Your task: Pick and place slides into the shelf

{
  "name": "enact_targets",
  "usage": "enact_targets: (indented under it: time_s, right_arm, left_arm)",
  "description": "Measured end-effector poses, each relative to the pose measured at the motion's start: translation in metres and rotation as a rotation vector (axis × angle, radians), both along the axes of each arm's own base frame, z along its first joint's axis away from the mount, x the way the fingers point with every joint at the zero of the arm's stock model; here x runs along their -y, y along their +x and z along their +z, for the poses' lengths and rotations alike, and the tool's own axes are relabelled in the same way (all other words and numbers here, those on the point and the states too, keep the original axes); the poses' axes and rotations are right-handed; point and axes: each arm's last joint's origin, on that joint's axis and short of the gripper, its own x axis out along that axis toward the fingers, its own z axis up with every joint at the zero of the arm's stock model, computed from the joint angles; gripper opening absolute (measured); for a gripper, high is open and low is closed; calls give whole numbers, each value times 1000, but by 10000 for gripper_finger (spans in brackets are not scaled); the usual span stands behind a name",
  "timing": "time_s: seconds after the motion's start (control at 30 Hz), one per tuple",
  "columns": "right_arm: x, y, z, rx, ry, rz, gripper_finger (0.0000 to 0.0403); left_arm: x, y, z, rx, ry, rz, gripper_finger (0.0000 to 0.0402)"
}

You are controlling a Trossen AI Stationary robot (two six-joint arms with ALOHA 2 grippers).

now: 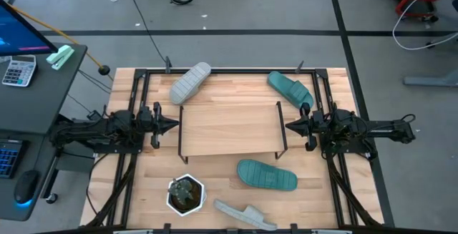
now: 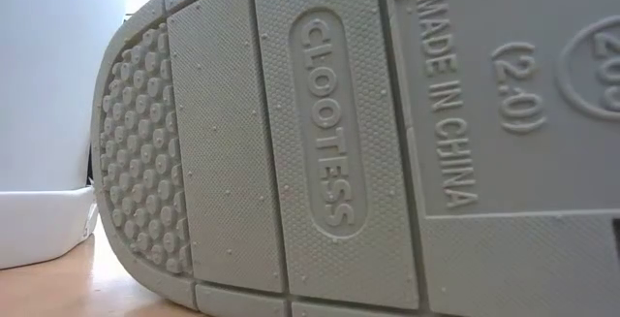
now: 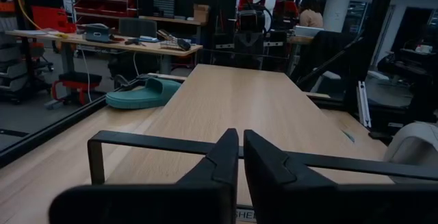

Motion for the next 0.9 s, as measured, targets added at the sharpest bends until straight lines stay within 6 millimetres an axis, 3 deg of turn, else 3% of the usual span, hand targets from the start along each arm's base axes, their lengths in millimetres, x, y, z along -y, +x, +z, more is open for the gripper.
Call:
enact_targets:
  time_s: [0.9]
  right_arm:
    - [0,0,0,0,0,0,18]
  left_arm:
    - [0,0,0,0,0,0,32]
